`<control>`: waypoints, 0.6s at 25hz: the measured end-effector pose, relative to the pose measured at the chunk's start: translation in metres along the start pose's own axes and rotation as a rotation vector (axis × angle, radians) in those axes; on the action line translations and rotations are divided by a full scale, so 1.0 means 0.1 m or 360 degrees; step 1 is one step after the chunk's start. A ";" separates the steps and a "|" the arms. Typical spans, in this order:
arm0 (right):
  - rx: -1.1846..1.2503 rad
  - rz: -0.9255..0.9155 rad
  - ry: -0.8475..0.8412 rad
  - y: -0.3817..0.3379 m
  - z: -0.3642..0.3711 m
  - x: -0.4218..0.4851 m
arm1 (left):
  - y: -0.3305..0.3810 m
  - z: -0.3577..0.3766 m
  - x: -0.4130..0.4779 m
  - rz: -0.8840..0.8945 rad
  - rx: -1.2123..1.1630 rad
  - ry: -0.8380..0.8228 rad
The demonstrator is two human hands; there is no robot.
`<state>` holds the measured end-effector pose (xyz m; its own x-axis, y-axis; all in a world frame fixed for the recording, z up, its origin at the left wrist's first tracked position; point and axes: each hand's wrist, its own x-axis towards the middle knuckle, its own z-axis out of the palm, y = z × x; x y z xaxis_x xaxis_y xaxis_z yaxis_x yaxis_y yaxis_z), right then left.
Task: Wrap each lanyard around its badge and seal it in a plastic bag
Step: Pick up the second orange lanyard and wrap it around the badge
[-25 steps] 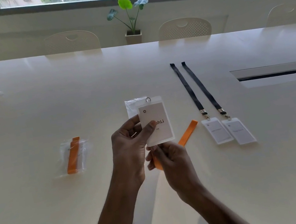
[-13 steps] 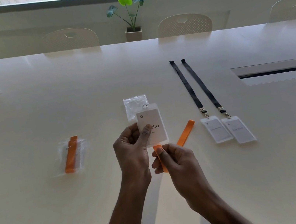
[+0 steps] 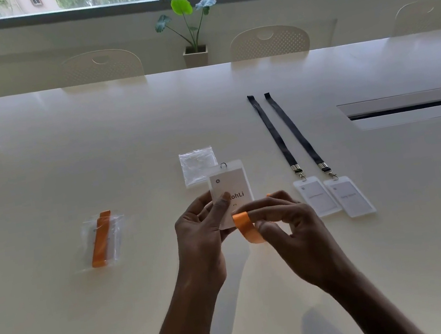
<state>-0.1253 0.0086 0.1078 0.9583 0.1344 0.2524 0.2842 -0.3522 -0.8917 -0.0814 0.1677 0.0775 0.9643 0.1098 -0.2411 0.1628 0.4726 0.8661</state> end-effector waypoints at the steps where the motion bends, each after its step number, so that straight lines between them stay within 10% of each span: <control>1: 0.0020 -0.0024 -0.0028 0.01 -0.02 0.02 | -0.01 0.02 -0.02 0.0008 0.0029 -0.0006; 15: -0.0234 -0.0147 0.0318 -0.05 -0.38 0.76 | -0.13 0.12 -0.29 -0.0002 0.0309 -0.0231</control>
<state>-0.0530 -0.0145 0.1451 0.9109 -0.0079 0.4125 0.3585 -0.4796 -0.8009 -0.1093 0.1481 0.0787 0.9817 -0.0241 -0.1890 0.1876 0.2944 0.9371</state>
